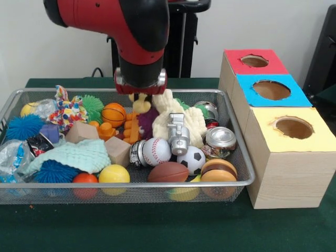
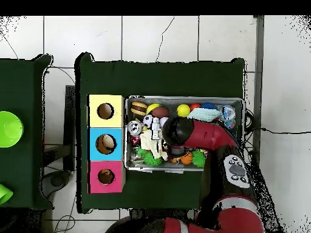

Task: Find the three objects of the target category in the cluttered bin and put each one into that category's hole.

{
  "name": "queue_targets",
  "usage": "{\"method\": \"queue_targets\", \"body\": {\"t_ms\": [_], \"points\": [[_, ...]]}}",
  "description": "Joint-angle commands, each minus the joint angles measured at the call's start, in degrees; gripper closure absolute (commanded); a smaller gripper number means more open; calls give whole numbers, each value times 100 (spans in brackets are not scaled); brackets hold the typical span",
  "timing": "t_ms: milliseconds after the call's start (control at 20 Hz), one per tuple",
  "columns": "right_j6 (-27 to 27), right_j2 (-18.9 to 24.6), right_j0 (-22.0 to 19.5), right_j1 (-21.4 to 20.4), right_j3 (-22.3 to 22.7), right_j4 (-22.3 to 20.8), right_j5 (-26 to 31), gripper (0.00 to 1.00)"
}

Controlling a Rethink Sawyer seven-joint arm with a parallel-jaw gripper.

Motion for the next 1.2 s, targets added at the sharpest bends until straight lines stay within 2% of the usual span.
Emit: {"method": "queue_targets", "body": {"t_ms": [50,150,200,350,550,750,950,1200], "points": [[299,-16,269,-642,-980,-162,2007,100],[472,46,271,-706,-911,-84,1735,100],[571,68,279,-796,-753,-48,1368,100],[978,96,346,-1005,-329,158,778,100],[1420,87,459,-1761,1157,769,-74,100],[1549,-66,639,-2632,2586,1433,-554,100],[1406,-319,886,-3276,3417,1699,-765,100],[1532,-720,1357,-3876,4176,1910,-964,100]]}}
